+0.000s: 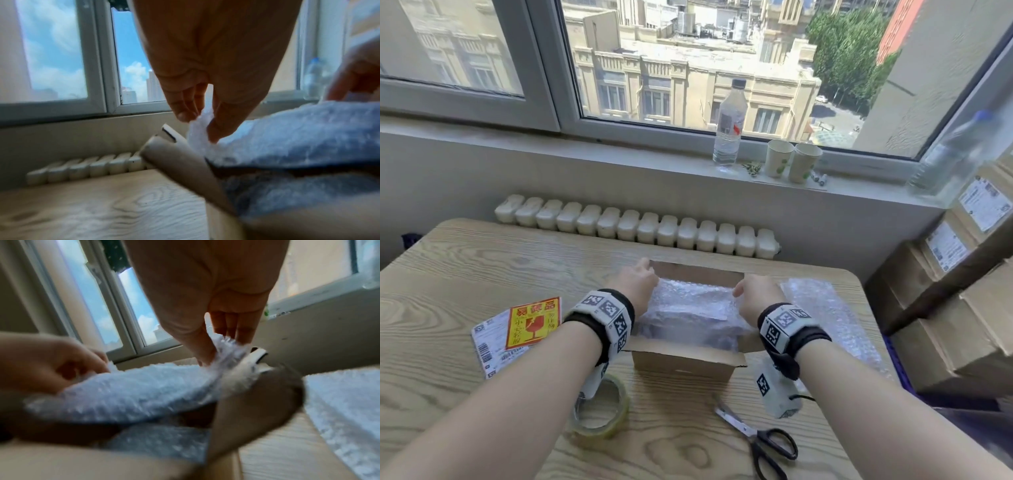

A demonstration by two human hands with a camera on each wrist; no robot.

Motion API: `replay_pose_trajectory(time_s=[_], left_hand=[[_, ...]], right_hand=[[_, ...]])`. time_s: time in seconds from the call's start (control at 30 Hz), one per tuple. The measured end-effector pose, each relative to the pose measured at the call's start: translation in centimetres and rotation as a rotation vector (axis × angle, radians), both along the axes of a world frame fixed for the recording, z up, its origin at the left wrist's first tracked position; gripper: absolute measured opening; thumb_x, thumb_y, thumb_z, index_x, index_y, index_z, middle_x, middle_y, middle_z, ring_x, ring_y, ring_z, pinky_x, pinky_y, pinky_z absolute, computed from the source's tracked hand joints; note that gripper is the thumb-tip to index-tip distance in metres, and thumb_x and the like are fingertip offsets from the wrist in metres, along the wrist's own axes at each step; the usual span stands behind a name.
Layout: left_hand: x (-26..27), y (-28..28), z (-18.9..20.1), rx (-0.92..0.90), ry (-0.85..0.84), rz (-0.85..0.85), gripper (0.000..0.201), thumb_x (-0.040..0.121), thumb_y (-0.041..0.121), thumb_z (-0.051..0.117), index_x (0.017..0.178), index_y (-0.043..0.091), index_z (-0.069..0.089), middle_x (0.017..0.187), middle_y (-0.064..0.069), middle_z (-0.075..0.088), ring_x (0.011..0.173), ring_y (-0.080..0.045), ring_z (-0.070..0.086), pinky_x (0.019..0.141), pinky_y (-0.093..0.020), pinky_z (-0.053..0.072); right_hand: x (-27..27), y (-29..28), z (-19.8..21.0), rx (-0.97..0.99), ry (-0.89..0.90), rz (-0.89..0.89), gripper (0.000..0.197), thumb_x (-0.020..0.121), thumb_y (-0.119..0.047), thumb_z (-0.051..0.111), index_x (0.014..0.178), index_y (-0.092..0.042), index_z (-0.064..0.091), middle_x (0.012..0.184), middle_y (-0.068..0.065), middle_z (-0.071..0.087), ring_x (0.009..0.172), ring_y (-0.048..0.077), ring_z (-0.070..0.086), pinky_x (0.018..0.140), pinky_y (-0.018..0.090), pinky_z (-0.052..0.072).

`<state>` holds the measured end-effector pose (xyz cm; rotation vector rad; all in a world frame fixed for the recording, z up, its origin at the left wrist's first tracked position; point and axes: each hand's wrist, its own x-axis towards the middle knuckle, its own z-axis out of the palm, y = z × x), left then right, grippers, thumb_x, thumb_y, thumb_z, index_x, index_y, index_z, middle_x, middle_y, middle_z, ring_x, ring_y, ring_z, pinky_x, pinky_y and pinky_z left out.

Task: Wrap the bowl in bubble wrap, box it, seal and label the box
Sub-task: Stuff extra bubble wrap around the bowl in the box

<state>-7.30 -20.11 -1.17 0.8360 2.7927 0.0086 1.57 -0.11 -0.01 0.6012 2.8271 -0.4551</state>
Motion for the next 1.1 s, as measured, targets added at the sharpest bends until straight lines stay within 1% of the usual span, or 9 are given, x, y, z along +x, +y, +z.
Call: replay_pose_trajectory(time_s=[0.13,0.27,0.43,0.53,0.7,0.8,0.9,1.0,1.1], left_hand=[[-0.6,-0.1,-0.4,-0.103,0.099,-0.129,0.026,0.087,-0.001,0.052,0.104,0.014,0.065,0.106,-0.002,0.046,0.097,-0.017,0.049,0.085,-0.027,0.047],[-1.0,1.4,0.2,-0.185,0.226,-0.314,0.024,0.086,-0.002,0.051,0.099,0.012,0.065,0.101,-0.002,0.05,0.095,-0.018,0.045,0.084,-0.027,0.038],[-1.1,3.6,-0.9,-0.279,0.012,-0.425,0.023,0.085,0.004,0.059,0.107,0.009,0.065,0.111,-0.005,0.058,0.101,-0.023,0.06,0.074,-0.027,0.045],[-1.3,2.9,-2.1,-0.359,-0.056,-0.43,0.023,0.077,0.014,0.069,0.099,0.011,0.067,0.104,-0.004,0.065,0.097,-0.023,0.063,0.077,-0.032,0.053],[-1.7,2.0,-3.1,-0.273,-0.069,-0.398,0.016,0.083,0.01,0.05,0.093,0.013,0.062,0.1,-0.006,0.066,0.093,-0.025,0.062,0.075,-0.032,0.049],[-1.8,1.7,-3.6,-0.266,-0.021,-0.409,0.022,0.087,0.008,0.047,0.103,0.012,0.061,0.111,-0.007,0.059,0.104,-0.026,0.058,0.086,-0.037,0.045],[-1.9,1.5,-4.3,-0.308,0.042,-0.457,0.027,0.09,0.006,0.049,0.114,0.01,0.059,0.12,-0.008,0.053,0.114,-0.026,0.052,0.103,-0.04,0.034],[-1.9,1.8,-4.4,-0.338,0.038,-0.478,0.03,0.091,0.004,0.046,0.118,0.009,0.058,0.122,-0.009,0.054,0.116,-0.027,0.052,0.101,-0.039,0.035],[-1.6,2.1,-4.5,-0.39,0.01,-0.479,0.032,0.091,0.0,0.043,0.119,0.006,0.058,0.124,-0.01,0.056,0.117,-0.029,0.054,0.096,-0.038,0.041]], right_hand=[[-0.1,0.1,-0.7,0.183,0.01,0.072,0.034,0.091,-0.005,0.051,0.116,-0.023,0.066,0.119,0.002,0.062,0.107,0.023,0.061,0.089,0.034,0.051],[-0.6,-0.8,-1.0,0.351,0.023,0.228,0.033,0.086,0.002,0.05,0.104,-0.017,0.069,0.103,0.002,0.063,0.098,0.021,0.058,0.08,0.033,0.051],[-1.2,-2.9,-1.7,0.322,-0.069,0.455,0.029,0.089,0.001,0.05,0.106,-0.014,0.068,0.101,0.004,0.053,0.1,0.023,0.054,0.072,0.03,0.044],[-1.2,-3.4,-2.5,0.33,-0.2,0.45,0.027,0.086,0.001,0.051,0.105,-0.01,0.067,0.107,0.008,0.062,0.103,0.027,0.061,0.073,0.032,0.043],[-1.5,-3.2,-3.0,0.386,-0.29,0.367,0.028,0.088,0.002,0.047,0.108,-0.008,0.064,0.114,0.012,0.063,0.108,0.029,0.059,0.075,0.032,0.043],[-1.8,-3.1,-3.2,0.439,-0.292,0.388,0.03,0.088,0.002,0.048,0.112,-0.009,0.063,0.117,0.01,0.058,0.113,0.027,0.049,0.073,0.032,0.036],[-1.8,-2.8,-3.3,0.452,-0.307,0.42,0.028,0.088,-0.003,0.053,0.115,-0.009,0.061,0.118,0.009,0.052,0.114,0.027,0.044,0.081,0.032,0.039],[-1.6,-2.9,-3.4,0.501,-0.299,0.478,0.028,0.086,-0.007,0.057,0.113,-0.009,0.062,0.115,0.009,0.053,0.111,0.027,0.044,0.088,0.033,0.038],[-1.4,-2.8,-3.4,0.497,-0.272,0.509,0.027,0.087,-0.004,0.051,0.11,-0.01,0.063,0.112,0.007,0.056,0.108,0.026,0.045,0.083,0.032,0.032]])
